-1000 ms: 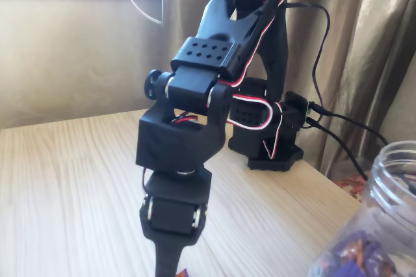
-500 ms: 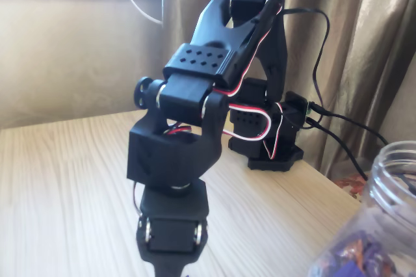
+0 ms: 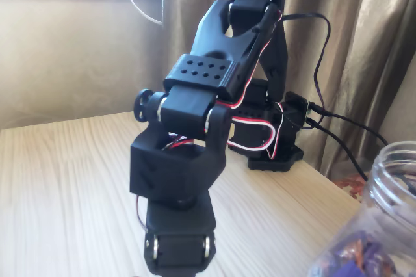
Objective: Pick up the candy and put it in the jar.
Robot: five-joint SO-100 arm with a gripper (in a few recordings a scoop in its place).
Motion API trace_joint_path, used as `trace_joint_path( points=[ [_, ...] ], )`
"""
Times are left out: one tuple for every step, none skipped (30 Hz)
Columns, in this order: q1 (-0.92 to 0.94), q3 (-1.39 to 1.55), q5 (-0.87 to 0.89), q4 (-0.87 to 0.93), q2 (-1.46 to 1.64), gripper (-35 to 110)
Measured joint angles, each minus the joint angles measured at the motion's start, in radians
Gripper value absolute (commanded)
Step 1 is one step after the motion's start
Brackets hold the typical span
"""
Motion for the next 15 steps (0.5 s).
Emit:
trace_joint_path(
  points=[
    [0.000, 0.000, 0.000, 0.000, 0.000, 0],
    [0.000, 0.000, 0.000, 0.000, 0.000, 0],
    [0.000, 0.000, 0.000, 0.000, 0.000, 0],
    [0.000, 0.000, 0.000, 0.000, 0.000, 0],
    [0.002, 0.000, 0.003, 0.000, 0.000, 0],
    [0.005, 0.002, 0.008, 0.000, 0.002, 0],
    [0.006, 0.003, 0.009, 0.000, 0.003, 0],
    [0.008, 0.003, 0.009, 0.000, 0.006, 0],
    [0.009, 0.008, 0.017, 0.000, 0.009, 0],
    [0.014, 0.012, 0.023, 0.000, 0.017, 0],
    [0.021, 0.017, 0.034, 0.000, 0.029, 0],
    [0.034, 0.017, 0.046, 0.000, 0.044, 0],
    [0.041, 0.017, 0.054, 0.002, 0.063, 0],
    [0.048, 0.017, 0.058, 0.015, 0.083, 0],
    [0.051, 0.017, 0.069, 0.028, 0.103, 0]
  ],
)
